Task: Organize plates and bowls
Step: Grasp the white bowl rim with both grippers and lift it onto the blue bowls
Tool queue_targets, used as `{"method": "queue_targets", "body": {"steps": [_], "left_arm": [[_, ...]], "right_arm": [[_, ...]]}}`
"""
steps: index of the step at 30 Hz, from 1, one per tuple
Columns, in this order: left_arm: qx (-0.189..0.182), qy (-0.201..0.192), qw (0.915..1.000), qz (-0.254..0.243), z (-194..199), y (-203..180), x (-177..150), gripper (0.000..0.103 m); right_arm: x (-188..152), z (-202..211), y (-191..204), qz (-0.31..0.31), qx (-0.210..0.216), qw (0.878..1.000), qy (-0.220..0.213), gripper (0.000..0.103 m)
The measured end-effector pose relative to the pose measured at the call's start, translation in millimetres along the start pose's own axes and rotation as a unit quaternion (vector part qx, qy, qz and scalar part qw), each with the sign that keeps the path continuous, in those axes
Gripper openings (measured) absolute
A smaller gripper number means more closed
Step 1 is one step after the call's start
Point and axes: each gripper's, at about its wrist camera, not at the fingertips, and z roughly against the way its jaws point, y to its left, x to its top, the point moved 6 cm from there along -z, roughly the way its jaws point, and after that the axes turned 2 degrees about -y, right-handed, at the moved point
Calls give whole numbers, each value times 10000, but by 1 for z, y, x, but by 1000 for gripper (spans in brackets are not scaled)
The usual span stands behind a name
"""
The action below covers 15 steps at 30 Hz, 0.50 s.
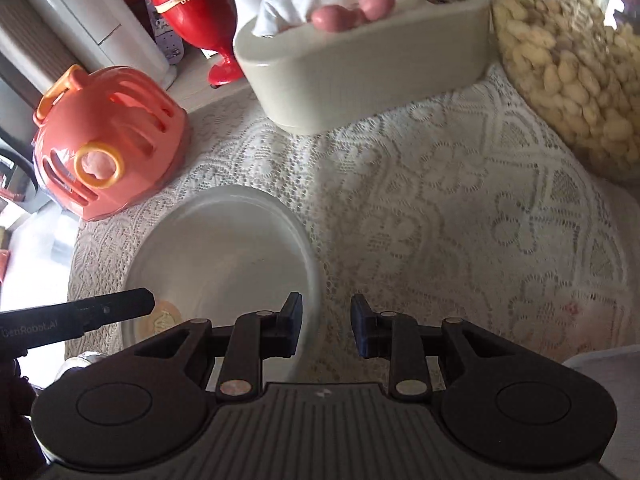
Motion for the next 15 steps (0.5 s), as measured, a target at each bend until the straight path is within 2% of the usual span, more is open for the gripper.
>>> {"method": "queue_targets", "body": {"steps": [4, 5, 7, 11, 13, 15], "left_arm": [[-12, -2, 9999, -103, -3, -14, 0, 26], [6, -125, 9998, -160, 2, -19, 2, 26], [-94, -406, 9988, -268, 20, -30, 8, 25], [-485, -1044, 9919, -540, 80, -59, 12, 25], [-648, -1089, 9901, -610, 101, -70, 4, 25], [-722, -973, 9903, -684, 115, -81, -9, 25]], "right_arm": [[-3, -11, -4, -228, 456, 9985, 217, 27], [-4, -11, 0, -224, 558, 9980, 214, 29], [-1, -6, 6, -166, 498, 9986, 28, 28], [6, 38, 8, -110, 656, 9965, -498, 29], [3, 67, 7, -104, 818, 9944, -663, 29], [-3, 92, 5, -65, 802, 9939, -757, 29]]}}
